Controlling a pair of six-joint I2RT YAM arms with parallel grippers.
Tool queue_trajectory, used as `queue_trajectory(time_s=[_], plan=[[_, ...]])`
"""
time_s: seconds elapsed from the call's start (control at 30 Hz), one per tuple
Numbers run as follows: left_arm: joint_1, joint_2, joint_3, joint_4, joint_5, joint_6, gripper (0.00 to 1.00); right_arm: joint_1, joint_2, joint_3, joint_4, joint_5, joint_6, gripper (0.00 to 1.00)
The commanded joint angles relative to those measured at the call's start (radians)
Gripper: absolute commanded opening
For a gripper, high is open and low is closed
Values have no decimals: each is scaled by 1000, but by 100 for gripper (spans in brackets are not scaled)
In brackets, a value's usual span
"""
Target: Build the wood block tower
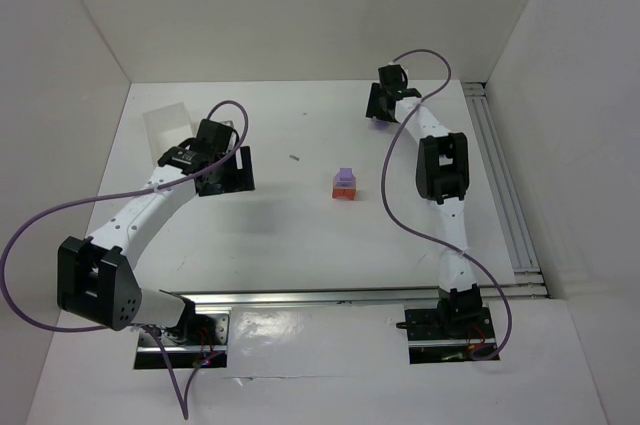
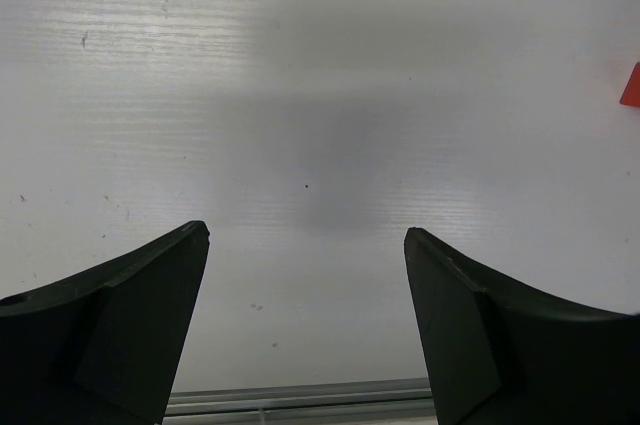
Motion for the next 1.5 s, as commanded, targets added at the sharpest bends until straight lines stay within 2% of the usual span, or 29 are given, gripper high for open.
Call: queue_trajectory(time_s=[0.0,0.17,0.27,0.47,0.77,0.83,0.87,1.03,1.47], plan=[[-3,1,37,15,-9,4,92,-3,-23,-43,3,-75,-1,69],[-3,-8,37,4,-9,4,92,-3,-79,-123,21,-75,-1,69],[-3,-8,37,4,2,4,92,-3,-107,-161,32,-75,-10,75],[-3,-17,28,4,2,4,92,8,-129,-195,41,-31,-39,75],[-3,-8,28,4,11,4,92,39,-107,-153,21,-31,-96,73],[-3,-8,28,13,11,4,91,48,-107,-165,44,-22,-110,71],[-3,2,28,13,11,4,91,48,-116,-166,44,-22,-119,67],[-3,2,28,13,20,4,91,57,-138,-204,53,-9,-119,63],[-3,2,37,13,20,4,91,57,-95,-146,33,35,-128,60]])
